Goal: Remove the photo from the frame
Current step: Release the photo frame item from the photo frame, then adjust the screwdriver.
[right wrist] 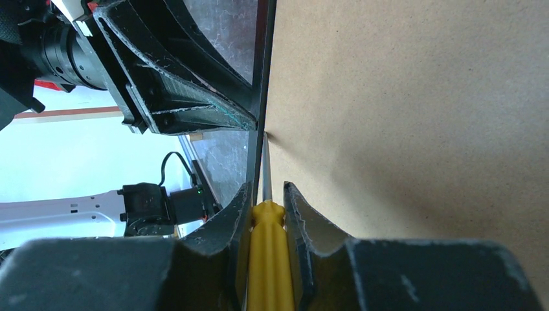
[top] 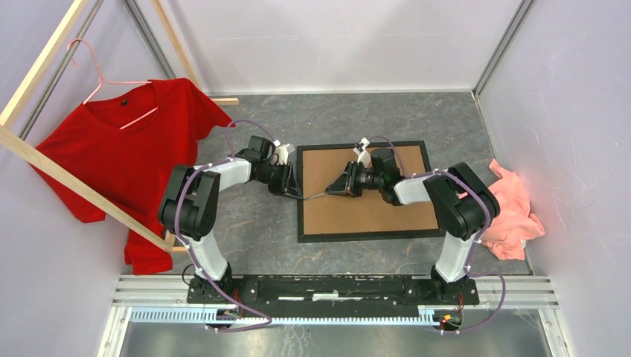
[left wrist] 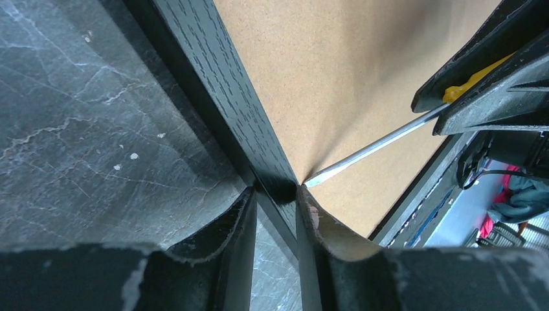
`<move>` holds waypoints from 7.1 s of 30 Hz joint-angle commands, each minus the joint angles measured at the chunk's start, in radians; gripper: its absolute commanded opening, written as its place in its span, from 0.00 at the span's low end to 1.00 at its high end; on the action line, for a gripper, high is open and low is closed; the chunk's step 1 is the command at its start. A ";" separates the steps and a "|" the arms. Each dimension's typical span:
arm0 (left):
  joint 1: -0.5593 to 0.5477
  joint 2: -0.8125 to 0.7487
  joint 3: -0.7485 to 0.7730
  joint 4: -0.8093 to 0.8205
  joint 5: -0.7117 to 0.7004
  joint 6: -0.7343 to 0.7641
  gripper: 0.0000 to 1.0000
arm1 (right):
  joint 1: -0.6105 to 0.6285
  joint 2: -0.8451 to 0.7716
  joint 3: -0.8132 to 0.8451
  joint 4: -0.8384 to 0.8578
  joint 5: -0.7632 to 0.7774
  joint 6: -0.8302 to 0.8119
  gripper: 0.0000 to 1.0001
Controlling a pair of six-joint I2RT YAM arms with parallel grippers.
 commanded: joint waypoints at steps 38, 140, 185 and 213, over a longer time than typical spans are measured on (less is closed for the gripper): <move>-0.114 0.030 -0.037 0.058 -0.375 -0.154 0.02 | 0.222 -0.043 0.210 -0.163 -0.096 0.218 0.00; -0.030 0.021 0.210 0.455 0.527 -0.297 0.64 | -0.132 0.000 0.226 0.368 -0.229 0.173 0.00; -0.111 0.265 0.726 -1.151 0.629 1.098 0.02 | -0.199 -0.131 0.335 -0.453 -0.550 -0.463 0.58; -0.116 0.219 0.632 -0.904 0.577 0.869 0.02 | -0.118 -0.172 0.248 -0.327 -0.604 -0.334 0.33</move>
